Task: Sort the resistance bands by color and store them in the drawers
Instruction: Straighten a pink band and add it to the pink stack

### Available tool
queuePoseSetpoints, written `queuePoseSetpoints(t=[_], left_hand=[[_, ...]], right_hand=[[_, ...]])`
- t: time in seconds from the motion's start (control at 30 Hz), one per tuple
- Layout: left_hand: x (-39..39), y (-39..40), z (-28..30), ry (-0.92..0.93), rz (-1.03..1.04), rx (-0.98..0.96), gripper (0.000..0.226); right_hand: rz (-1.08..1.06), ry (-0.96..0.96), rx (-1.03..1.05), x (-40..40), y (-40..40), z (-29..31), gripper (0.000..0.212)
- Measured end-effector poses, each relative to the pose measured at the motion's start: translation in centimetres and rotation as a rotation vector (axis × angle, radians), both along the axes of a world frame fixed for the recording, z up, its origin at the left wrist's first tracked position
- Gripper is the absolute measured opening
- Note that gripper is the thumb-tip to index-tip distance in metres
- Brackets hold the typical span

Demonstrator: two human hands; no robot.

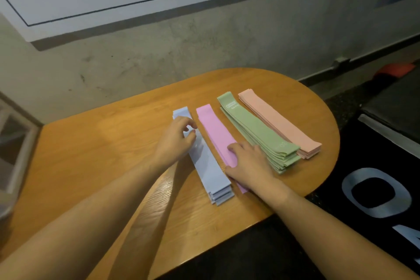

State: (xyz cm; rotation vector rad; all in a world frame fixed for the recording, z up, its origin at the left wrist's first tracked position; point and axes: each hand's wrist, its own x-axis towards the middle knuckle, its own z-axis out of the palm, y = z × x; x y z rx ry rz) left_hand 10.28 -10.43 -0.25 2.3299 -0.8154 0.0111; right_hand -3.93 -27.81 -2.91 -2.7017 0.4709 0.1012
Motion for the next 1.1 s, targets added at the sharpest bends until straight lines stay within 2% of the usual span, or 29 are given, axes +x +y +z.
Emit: queuePoseSetpoints(t=[0.17, 0.4, 0.7, 0.87, 1.1], left_hand=[[-1.0, 1.9, 0.4, 0.018, -0.005, -0.042, 0.014], [-2.3, 6.4, 1.4, -0.021, 0.023, 0.004, 0.014], [-5.2, 16.6, 4.5, -0.071, 0.264, 0.134, 0.018], [-7.8, 23.9, 6.4, -0.131, 0.425, 0.179, 0.022], [-12.0, 33.9, 8.2, -0.213, 0.672, 0.106, 0.02]], right_hand=[[-0.004, 0.003, 0.031, 0.1, 0.1, 0.7, 0.067], [0.054, -0.136, 0.019, 1.0, 2.5, 2.9, 0.053], [0.431, -0.191, 0.185, 5.0, 12.1, 6.2, 0.045], [0.659, -0.205, 0.176, 6.9, 19.0, 7.9, 0.039], [0.965, -0.209, 0.155, 7.5, 28.8, 10.6, 0.036]])
